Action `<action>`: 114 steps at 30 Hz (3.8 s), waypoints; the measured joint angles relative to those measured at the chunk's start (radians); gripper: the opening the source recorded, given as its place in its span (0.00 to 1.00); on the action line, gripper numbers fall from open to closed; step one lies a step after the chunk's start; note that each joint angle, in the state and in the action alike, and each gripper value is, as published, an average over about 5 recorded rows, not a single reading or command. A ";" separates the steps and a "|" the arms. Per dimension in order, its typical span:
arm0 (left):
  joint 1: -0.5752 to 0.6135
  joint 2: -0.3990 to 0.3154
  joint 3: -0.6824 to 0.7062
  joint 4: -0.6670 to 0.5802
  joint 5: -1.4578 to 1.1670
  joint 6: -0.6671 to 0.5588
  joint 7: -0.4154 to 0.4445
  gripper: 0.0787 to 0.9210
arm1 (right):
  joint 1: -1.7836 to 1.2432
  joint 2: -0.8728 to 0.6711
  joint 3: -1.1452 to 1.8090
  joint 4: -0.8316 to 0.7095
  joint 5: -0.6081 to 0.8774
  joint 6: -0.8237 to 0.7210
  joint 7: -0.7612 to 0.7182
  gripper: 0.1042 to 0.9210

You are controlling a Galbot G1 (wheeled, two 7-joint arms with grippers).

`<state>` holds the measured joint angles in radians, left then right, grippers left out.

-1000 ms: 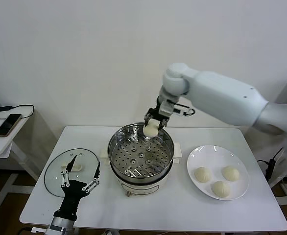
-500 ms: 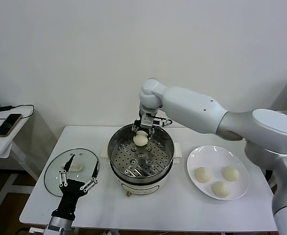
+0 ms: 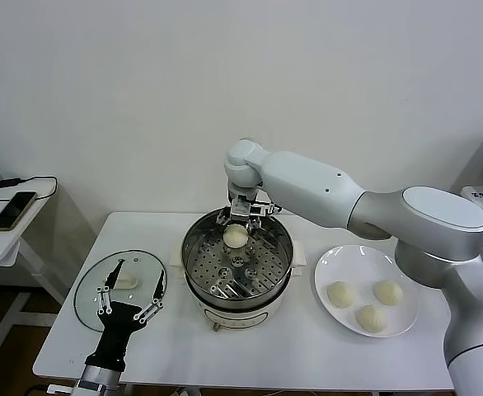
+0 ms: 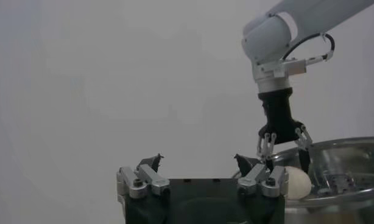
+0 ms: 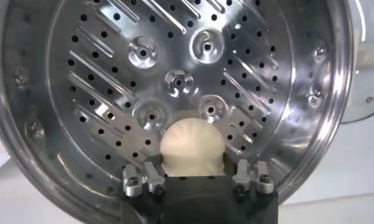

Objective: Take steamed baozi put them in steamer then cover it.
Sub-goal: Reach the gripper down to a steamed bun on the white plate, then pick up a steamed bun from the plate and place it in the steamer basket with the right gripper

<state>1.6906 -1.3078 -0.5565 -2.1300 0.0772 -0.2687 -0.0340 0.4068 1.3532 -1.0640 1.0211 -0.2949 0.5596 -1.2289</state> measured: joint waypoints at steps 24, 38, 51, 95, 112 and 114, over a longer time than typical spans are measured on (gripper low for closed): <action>-0.016 0.016 0.021 -0.003 -0.008 0.014 -0.002 0.88 | 0.218 -0.452 -0.207 0.136 0.591 -0.500 -0.060 0.88; -0.020 0.017 0.019 0.010 -0.010 0.009 -0.007 0.88 | 0.111 -0.584 -0.333 0.178 0.659 -0.615 0.019 0.88; -0.008 0.017 0.013 0.006 -0.011 -0.002 -0.012 0.88 | -0.009 -0.585 -0.347 0.156 0.660 -0.656 0.105 0.88; -0.019 0.031 0.009 -0.011 -0.043 -0.004 -0.015 0.88 | 0.161 -0.587 -0.370 0.228 0.699 -0.658 0.081 0.65; -0.027 0.036 0.026 -0.025 -0.043 -0.001 -0.016 0.88 | 0.483 -0.308 -0.488 0.334 0.923 -0.728 0.043 0.64; -0.029 0.035 0.027 -0.024 -0.043 0.000 -0.017 0.88 | 0.485 -0.265 -0.497 0.330 0.947 -0.740 0.059 0.64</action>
<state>1.6615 -1.2728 -0.5296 -2.1536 0.0345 -0.2692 -0.0507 0.8917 1.0882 -1.5614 1.3510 0.6523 -0.1803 -1.1700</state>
